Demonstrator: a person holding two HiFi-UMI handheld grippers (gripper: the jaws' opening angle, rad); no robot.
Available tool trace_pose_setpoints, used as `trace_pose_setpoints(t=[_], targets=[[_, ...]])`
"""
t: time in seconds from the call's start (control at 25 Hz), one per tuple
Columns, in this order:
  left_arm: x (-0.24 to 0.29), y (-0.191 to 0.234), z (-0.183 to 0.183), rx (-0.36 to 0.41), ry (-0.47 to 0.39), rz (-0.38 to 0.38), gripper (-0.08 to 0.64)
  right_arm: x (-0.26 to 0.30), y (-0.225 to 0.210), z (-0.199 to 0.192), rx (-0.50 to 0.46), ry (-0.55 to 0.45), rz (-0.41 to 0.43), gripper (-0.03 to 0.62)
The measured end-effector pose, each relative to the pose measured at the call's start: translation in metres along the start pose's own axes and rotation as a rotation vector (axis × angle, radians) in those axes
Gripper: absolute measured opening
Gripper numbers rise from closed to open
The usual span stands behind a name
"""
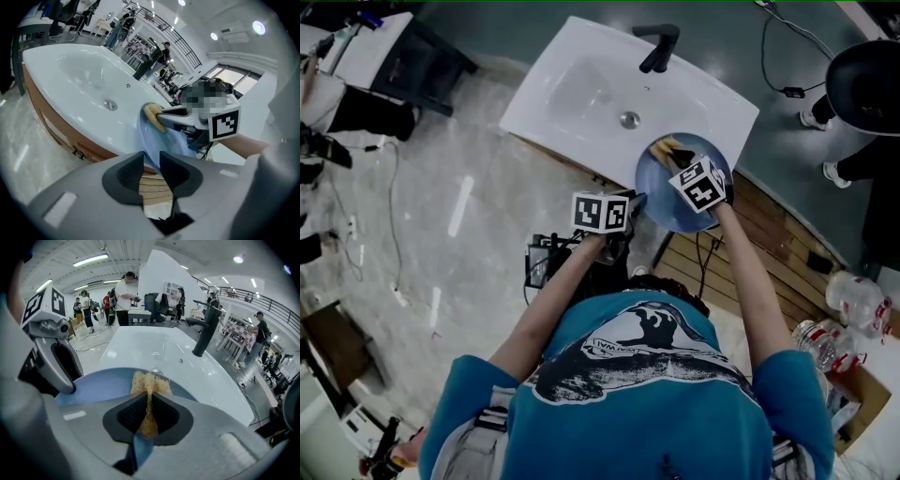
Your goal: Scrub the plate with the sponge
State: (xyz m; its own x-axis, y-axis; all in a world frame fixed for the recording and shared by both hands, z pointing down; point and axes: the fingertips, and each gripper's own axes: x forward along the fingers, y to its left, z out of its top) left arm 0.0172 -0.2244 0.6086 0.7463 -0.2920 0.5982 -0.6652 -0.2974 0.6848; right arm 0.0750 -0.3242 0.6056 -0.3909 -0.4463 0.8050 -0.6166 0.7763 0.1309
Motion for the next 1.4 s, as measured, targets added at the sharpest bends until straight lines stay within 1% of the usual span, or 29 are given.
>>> trace_pose_setpoints(t=[0.12, 0.2, 0.32, 0.52, 0.68, 0.8, 1.0, 1.28, 1.32, 1.4], targets=[[0.002, 0.000, 0.001, -0.047, 0.000, -0.032, 0.118, 0.004, 0.003, -0.004, 0.016, 0.018, -0.001, 0.031], [0.003, 0.001, 0.004, -0.088, -0.016, -0.030, 0.110, 0.004, 0.005, -0.004, 0.014, 0.026, 0.007, 0.031], [0.003, 0.005, 0.006, -0.132, -0.053, 0.007, 0.094, 0.003, 0.016, -0.003, -0.009, 0.029, 0.046, 0.030], [0.002, 0.012, 0.010, -0.176, -0.093, 0.064, 0.068, -0.007, 0.045, -0.011, -0.069, 0.044, 0.119, 0.031], [-0.001, 0.018, 0.016, -0.216, -0.131, 0.096, 0.053, -0.018, 0.071, -0.021, -0.046, 0.032, 0.155, 0.031], [-0.003, 0.022, 0.022, -0.203, -0.157, 0.132, 0.044, -0.023, 0.087, -0.024, -0.032, 0.026, 0.169, 0.031], [-0.004, 0.021, 0.027, -0.141, -0.180, 0.192, 0.040, -0.032, 0.109, -0.029, -0.038, 0.031, 0.200, 0.031], [-0.006, 0.024, 0.033, -0.096, -0.204, 0.235, 0.040, -0.045, 0.144, -0.042, -0.049, 0.053, 0.322, 0.029], [-0.006, 0.023, 0.033, -0.091, -0.203, 0.236, 0.041, -0.046, 0.146, -0.043, -0.045, 0.052, 0.330, 0.029], [-0.007, 0.023, 0.033, -0.072, -0.195, 0.239, 0.041, -0.047, 0.146, -0.044, -0.009, 0.041, 0.340, 0.029]])
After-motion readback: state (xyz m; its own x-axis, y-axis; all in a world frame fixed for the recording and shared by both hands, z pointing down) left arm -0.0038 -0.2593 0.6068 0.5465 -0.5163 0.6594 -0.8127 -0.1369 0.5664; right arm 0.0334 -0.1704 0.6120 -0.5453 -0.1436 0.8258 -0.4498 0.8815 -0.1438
